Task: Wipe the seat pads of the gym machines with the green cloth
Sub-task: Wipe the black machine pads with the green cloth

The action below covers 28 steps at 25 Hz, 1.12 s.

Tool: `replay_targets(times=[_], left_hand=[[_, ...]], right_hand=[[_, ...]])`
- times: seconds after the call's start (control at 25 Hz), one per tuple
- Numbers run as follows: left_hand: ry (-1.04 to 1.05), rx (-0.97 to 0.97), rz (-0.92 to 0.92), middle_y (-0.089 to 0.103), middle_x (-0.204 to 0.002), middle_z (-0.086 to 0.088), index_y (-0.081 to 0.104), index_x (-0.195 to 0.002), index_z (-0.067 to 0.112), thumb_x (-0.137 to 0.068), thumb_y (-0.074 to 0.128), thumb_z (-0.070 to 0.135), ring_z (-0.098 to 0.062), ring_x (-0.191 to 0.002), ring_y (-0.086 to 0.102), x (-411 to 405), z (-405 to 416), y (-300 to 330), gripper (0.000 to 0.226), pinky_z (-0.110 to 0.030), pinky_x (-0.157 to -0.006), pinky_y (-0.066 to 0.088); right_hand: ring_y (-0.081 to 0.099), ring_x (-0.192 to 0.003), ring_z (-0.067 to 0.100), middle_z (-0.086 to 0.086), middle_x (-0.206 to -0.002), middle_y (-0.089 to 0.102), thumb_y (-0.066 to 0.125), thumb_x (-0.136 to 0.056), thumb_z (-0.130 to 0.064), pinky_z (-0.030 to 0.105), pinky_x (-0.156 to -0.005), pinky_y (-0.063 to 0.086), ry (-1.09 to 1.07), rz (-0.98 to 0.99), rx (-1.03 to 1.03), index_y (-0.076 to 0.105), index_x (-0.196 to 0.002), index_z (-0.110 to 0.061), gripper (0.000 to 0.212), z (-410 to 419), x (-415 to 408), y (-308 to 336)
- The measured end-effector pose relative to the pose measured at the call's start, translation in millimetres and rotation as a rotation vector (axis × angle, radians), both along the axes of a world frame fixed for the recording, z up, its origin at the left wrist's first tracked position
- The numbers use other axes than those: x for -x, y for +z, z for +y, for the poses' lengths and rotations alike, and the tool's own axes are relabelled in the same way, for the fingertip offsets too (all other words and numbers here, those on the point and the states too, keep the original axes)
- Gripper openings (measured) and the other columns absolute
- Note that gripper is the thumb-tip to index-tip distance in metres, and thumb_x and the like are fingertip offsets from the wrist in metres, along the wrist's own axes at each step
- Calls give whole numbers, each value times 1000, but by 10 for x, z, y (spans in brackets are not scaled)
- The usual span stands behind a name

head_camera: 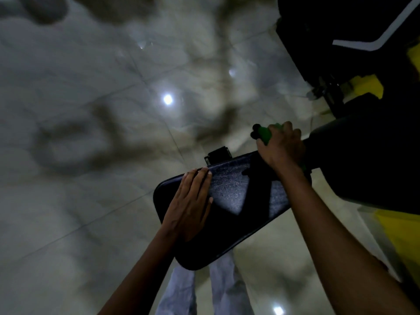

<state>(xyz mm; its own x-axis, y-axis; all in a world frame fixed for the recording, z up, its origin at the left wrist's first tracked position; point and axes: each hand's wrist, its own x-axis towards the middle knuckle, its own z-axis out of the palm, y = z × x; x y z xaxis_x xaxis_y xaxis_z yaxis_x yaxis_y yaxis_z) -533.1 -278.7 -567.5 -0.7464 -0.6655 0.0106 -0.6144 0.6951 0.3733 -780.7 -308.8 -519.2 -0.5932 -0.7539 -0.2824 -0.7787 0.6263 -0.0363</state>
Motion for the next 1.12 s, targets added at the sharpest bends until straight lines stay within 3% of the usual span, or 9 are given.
replay_targets(times=[0.24,0.32,0.44,0.52,0.72,0.76,0.84,0.92,1.12], left_hand=[[-57,14,-5,47,-140,-20,48,-134,-3,-93,38,26,-32,-132,35,88,-38,-39,51,-42,-112,22],[-59,15,-30,47,-140,-20,48,-134,-3,-93,37,27,-34,-132,40,99,-40,-48,52,-41,-112,23],[-58,2,-40,47,-140,-20,48,-135,-3,-94,36,27,-35,-131,44,138,-28,-64,52,-41,-112,23],[-53,-1,-37,44,-143,-21,45,-136,-3,-94,35,27,-35,-132,41,184,-26,-68,53,-41,-113,22],[-51,-8,-49,41,-144,-21,42,-137,-5,-95,35,26,-31,-134,32,246,-32,-26,53,-37,-116,15],[-56,-13,-60,41,-144,-21,41,-137,-5,-96,35,27,-31,-134,32,248,-24,-17,53,-37,-116,15],[-74,-20,-86,43,-143,-21,42,-137,-6,-96,34,28,-31,-133,34,238,-28,12,53,-37,-116,17],[-107,-33,-88,46,-139,-22,46,-134,-7,-95,35,29,-31,-130,37,260,-78,65,54,-35,-115,17],[-54,-253,39,57,-122,-15,54,-123,-1,-90,37,31,-31,-108,56,299,-261,412,49,-29,-93,37]], right_hand=[[51,-109,37,22,-114,48,55,-91,-13,30,-87,34,-361,-326,377,52,-119,6,35,180,131,30],[45,-122,36,22,-128,48,48,-96,-16,30,-97,32,-513,-424,365,43,-132,3,41,368,116,44],[25,-140,31,20,-151,28,37,-102,-27,25,-106,18,-724,-446,259,27,-145,2,53,682,200,31],[18,-143,28,17,-155,20,35,-102,-33,24,-107,13,-637,-397,144,20,-147,0,58,789,278,-40],[25,-141,33,17,-152,28,42,-96,-37,40,-116,19,-417,-361,181,26,-147,-9,61,805,209,-178],[31,-138,36,18,-151,29,45,-96,-37,44,-112,28,-365,-328,153,25,-148,-14,60,871,145,-162],[50,-119,43,23,-144,39,60,-87,-37,47,-90,47,-152,-95,112,40,-142,-19,61,1060,-31,-59],[57,-104,45,25,-137,45,71,-76,-34,44,-78,51,4,-47,150,54,-130,-17,59,1223,-150,36],[48,-119,31,10,-138,43,61,-85,-34,36,-91,44,-190,-273,210,50,-131,-20,49,1087,-265,348]])
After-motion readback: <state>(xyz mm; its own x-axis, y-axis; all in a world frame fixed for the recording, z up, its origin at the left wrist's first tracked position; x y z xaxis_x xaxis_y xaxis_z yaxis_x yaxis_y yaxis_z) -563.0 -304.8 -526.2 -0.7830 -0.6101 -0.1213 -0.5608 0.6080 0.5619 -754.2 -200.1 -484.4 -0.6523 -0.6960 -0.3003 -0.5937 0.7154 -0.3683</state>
